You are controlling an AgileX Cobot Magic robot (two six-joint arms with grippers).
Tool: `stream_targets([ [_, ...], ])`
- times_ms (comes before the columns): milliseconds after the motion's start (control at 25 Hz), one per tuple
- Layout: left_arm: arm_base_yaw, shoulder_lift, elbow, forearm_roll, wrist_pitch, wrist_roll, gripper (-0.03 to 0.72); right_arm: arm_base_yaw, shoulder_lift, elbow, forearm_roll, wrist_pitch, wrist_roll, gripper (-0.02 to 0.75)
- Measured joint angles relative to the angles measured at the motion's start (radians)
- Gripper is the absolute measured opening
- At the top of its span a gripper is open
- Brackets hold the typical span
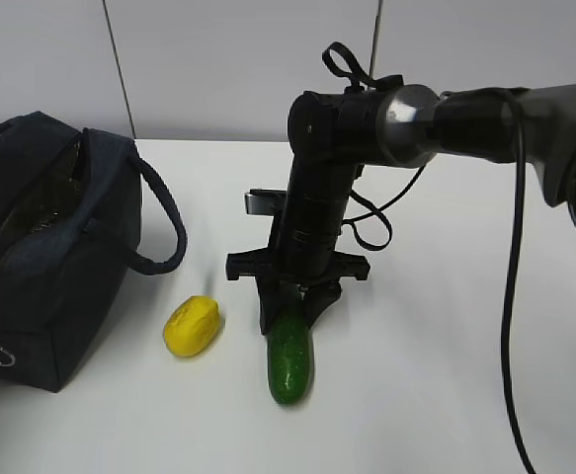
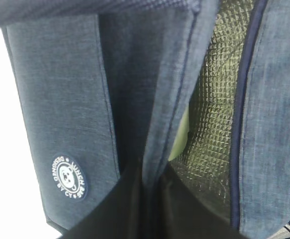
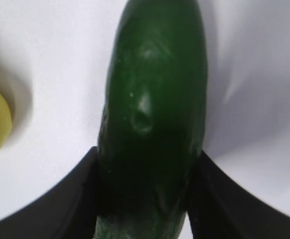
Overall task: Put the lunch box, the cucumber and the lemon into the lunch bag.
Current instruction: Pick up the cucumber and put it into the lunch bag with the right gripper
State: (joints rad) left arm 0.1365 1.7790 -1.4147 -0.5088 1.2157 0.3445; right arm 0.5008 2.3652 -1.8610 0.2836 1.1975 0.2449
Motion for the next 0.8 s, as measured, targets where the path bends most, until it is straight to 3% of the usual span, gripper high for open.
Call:
stream_targets([
  [560,0.0,0.0,0.0,0.001,0.0,0.0,0.02,0.001,-0.061,-0.159,0.045,0.025,-0.011,0.357],
  [720,0.0,0.0,0.0,0.001,0.0,0.0,0.02,0.001,-0.106,-0.225,0.147,0.029,-0.045,0.357],
  [800,0.0,0.0,0.0,0.001,0.0,0.0,0.02,0.001,-0.107,-0.27,0.261,0.029,-0.078,0.357],
])
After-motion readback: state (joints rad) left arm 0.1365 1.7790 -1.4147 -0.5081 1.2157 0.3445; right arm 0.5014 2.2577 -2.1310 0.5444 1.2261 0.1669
